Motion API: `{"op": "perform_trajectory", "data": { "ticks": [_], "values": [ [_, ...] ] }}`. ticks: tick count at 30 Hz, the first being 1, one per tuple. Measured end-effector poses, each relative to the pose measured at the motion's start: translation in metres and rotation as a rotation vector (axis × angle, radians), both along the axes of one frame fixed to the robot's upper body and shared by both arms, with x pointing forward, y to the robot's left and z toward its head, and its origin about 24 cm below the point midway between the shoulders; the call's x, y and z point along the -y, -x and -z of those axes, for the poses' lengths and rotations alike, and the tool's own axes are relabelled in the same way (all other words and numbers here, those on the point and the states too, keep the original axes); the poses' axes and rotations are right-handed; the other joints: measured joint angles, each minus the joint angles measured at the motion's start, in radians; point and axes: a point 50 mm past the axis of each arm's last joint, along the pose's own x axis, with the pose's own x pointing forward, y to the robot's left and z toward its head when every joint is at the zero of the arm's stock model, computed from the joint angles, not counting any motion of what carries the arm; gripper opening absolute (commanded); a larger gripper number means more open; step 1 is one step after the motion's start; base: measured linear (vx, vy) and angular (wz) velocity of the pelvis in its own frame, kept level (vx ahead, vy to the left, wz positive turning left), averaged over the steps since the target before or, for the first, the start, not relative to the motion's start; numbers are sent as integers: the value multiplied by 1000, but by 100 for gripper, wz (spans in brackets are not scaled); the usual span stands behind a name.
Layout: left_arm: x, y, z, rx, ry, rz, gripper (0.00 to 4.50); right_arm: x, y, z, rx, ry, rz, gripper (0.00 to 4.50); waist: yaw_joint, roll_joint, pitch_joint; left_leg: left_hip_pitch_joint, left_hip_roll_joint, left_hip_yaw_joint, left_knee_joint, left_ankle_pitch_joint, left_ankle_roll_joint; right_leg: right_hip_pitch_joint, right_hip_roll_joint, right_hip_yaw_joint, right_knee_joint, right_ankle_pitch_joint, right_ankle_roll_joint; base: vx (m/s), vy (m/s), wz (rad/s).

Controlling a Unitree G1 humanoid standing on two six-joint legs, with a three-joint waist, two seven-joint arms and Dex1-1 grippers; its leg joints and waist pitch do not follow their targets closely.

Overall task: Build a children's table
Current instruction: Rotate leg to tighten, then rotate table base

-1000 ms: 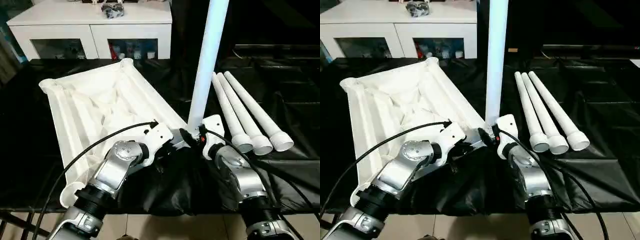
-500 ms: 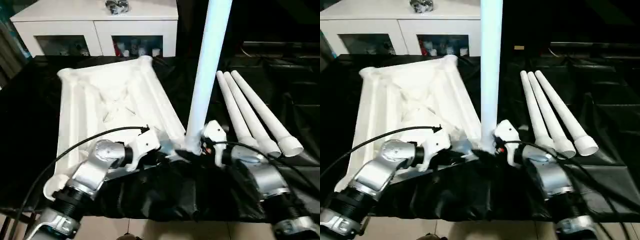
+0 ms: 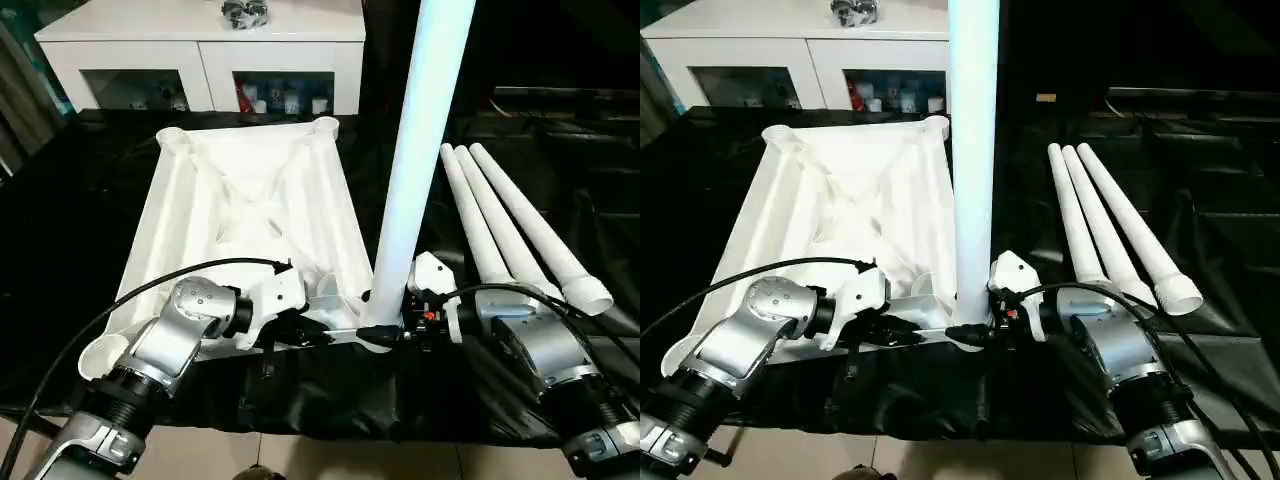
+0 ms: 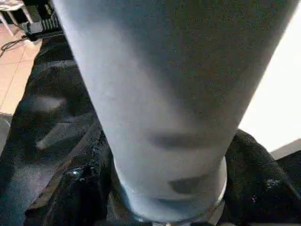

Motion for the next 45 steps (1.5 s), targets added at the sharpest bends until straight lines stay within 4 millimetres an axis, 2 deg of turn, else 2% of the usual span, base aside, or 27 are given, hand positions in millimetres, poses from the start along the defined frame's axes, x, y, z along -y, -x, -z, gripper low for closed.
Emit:
{"op": "perform_trajectory", "data": {
  "ticks": [2, 4, 7, 14, 16, 19, 24, 29, 30, 34, 38, 40, 43, 45],
  "values": [
    [1, -2, 1, 9, 1, -39, 0, -2, -3, 2, 5, -14, 71, 272, -3, -1, 0, 2, 0, 0, 0, 0, 0, 0, 0, 1, 2, 0, 0, 0, 0, 0],
    [5, -6, 3, 23, 4, -121, 0, -6, -8, 8, 35, -46, 226, 272, -7, -4, 1, 4, 0, 0, 0, 0, -1, 1, 0, 1, 4, 0, -1, 0, 0, 0],
    [18, -11, 5, 39, 21, -234, 0, -11, -17, 13, 79, -55, 463, 271, -29, -3, 1, 5, -1, 0, 0, 0, -1, 1, 0, 1, 3, -1, 2, 0, 0, 0],
    [47, -15, 8, 61, 27, -388, 0, -25, -25, 19, 113, -78, 818, 271, -35, 7, -5, 5, -2, 0, -1, 0, -1, 1, 0, 2, 2, -2, 3, 0, 0, 0],
    [55, -16, 8, 69, 29, -409, 0, -27, -26, 19, 108, -91, 893, 326, -34, 8, -6, 5, -2, 0, -1, 0, -1, 1, 0, 2, 0, -2, 3, 0, 0, 0],
    [61, -15, 7, 68, 32, -401, 0, -25, -27, 19, 115, -88, 913, 350, -29, 12, -8, 3, -3, 0, -3, 0, -1, 2, 0, 2, -4, -2, 3, 0, 0, 0],
    [67, -14, 5, 74, 37, -368, 0, -15, -29, 15, 169, -45, 923, 350, -18, 19, -9, -1, -4, 1, -3, 0, -1, 2, -1, 5, -4, -1, 2, 0, 0, 0],
    [74, -15, 2, 95, 41, -348, 0, 7, -18, 9, 191, -18, 907, 350, 6, 18, -8, -4, -3, 1, -3, 0, 0, 2, -1, 5, -4, -4, 6, 0, 0, 0],
    [76, -15, 2, 98, 47, -354, 27, 13, -14, 8, 184, -17, 894, 354, 8, 16, -7, -6, -3, 1, -3, 1, 0, 2, -1, 5, -4, -4, 7, 0, 0, 0],
    [76, -18, -1, 91, 108, -405, 66, 38, 8, 0, 190, -6, 776, 357, 11, 8, -1, -13, -1, 1, 0, 2, 2, -2, -1, 3, -3, -4, 8, 0, 0, 0],
    [71, -21, -3, 101, 138, -446, 94, 52, 24, -6, 179, -11, 685, 357, -3, 4, 1, -15, 0, 1, 1, 2, 2, -3, -1, 3, -3, -4, 8, 0, 0, 0],
    [70, -24, -6, 129, 158, -472, 100, 59, 28, -12, 173, -13, 651, 357, -3, 2, 3, -15, 0, 1, 1, 2, 4, -4, -1, 2, -3, -4, 8, 0, 0, 0],
    [58, -30, -14, 176, 174, -536, 100, 63, 30, -17, 159, -12, 614, 357, -3, -2, 5, -14, 2, 1, 2, 3, 4, -3, 0, 1, -2, -4, 8, 0, 0, 0],
    [45, -33, -22, 214, 180, -585, 100, 57, 30, -16, 141, -12, 587, 357, -4, -2, 5, -14, 2, 1, 2, 3, 4, -4, 0, 1, -2, -4, 8, 0, 0, 0]
  ]
}}
